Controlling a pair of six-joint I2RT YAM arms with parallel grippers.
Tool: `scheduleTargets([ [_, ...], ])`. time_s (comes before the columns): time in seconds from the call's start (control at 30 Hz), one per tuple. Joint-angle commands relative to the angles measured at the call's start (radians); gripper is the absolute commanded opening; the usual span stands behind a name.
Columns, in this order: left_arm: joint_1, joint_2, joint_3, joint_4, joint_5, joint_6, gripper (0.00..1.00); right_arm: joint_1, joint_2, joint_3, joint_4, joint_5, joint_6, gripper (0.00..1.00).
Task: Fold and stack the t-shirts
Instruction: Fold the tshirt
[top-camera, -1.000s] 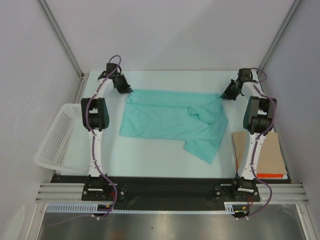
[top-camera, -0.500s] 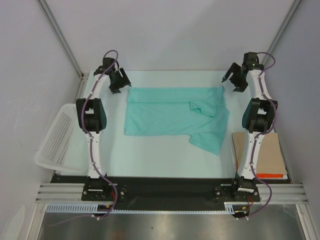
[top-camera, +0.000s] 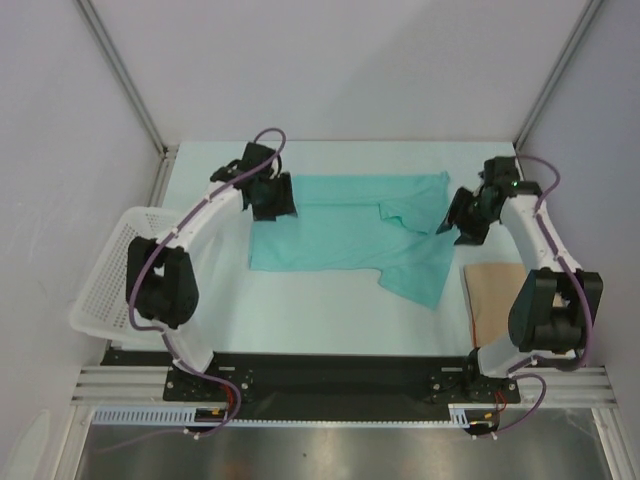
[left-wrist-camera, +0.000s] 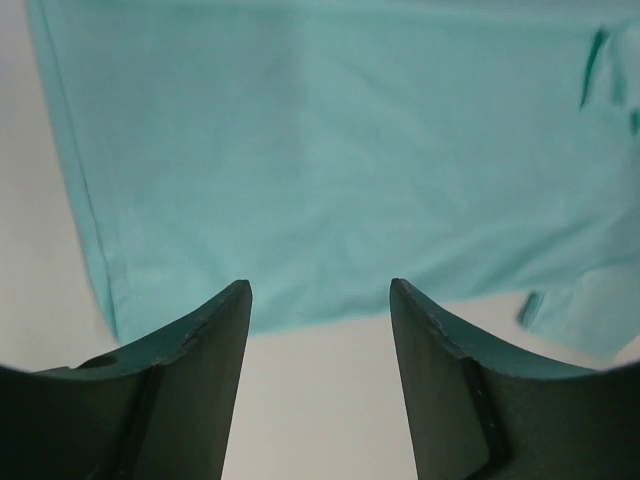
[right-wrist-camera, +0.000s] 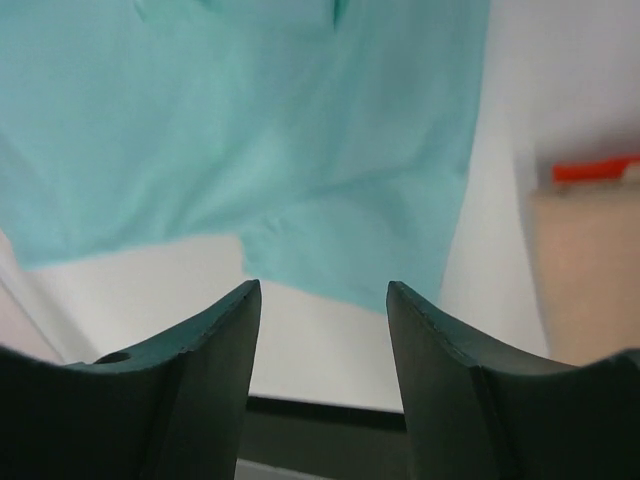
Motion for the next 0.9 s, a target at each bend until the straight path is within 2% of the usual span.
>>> scheduleTargets([
  [0.0,0.007,-0.122,-0.179,-0.009,-0.015,-0.010,0.63,0.056,-0.113,-0.204,0.026,-0.044,0.013,0.59],
  [0.17,0.024,-0.275,-0.423,0.037,-0.004,-0.119,0.65,0.048,-0.298,-0.472,0.117,-0.113,0.096,0.59],
  [0.2,0.030,-0.296,-0.453,0.043,-0.006,-0.134,0.63,0.047,-0.319,-0.495,0.131,-0.118,0.102,0.59],
  [0.23,0.038,-0.313,-0.501,0.045,-0.017,-0.160,0.56,0.047,-0.333,-0.518,0.149,-0.121,0.120,0.59],
  [0.3,0.038,-0.343,-0.539,0.037,-0.099,-0.179,0.49,0.050,-0.369,-0.574,0.158,-0.142,0.139,0.59],
  [0.37,0.041,-0.359,-0.605,0.043,-0.162,-0.208,0.49,0.058,-0.412,-0.610,0.171,-0.161,0.151,0.59],
  [0.47,0.054,-0.347,-0.642,0.055,-0.202,-0.240,0.48,0.056,-0.429,-0.600,0.149,-0.159,0.124,0.59],
  [0.6,0.080,-0.323,-0.647,0.098,-0.178,-0.266,0.47,0.059,-0.420,-0.581,0.135,-0.156,0.107,0.59],
  [0.87,0.124,-0.206,-0.578,0.103,-0.113,-0.283,0.49,0.061,-0.442,-0.574,0.112,-0.144,0.073,0.59],
])
